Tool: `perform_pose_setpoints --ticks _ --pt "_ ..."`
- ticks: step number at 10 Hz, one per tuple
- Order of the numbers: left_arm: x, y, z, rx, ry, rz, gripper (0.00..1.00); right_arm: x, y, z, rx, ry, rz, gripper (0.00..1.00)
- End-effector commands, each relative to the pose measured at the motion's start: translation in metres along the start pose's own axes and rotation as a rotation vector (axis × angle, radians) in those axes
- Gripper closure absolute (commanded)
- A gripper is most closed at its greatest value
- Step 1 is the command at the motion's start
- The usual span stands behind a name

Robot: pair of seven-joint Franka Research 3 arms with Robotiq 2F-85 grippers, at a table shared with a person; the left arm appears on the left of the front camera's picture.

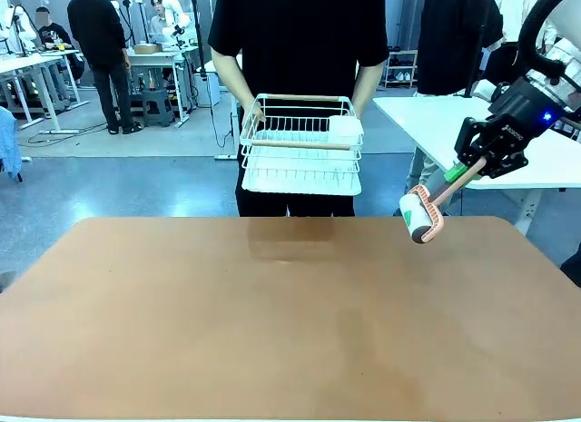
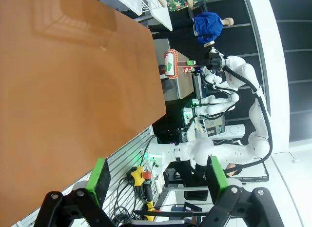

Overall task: Clean the table.
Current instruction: Place the Lint Roller down when the Dish drying rack is positioned in the middle of the table.

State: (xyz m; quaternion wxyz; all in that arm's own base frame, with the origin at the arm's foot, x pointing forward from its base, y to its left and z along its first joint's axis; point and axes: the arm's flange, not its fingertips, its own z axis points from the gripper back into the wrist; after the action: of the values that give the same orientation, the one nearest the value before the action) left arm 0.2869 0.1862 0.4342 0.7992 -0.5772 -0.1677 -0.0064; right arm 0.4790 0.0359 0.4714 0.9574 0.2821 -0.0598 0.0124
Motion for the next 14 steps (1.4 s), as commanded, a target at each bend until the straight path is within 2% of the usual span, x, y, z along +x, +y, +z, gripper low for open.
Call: perform_pose_setpoints --ticks 1,14 --pt "-0.0011 0.0009 0.0027 -0.020 -0.003 -0.022 0.00 0.0020 0.0025 0.0016 0.021 0.000 0.008 0.79" --pt "-0.0011 0.0009 0.0027 -0.020 -0.003 -0.022 0.00 0.0020 0.0025 0.0016 0.021 0.000 0.008 0.79"
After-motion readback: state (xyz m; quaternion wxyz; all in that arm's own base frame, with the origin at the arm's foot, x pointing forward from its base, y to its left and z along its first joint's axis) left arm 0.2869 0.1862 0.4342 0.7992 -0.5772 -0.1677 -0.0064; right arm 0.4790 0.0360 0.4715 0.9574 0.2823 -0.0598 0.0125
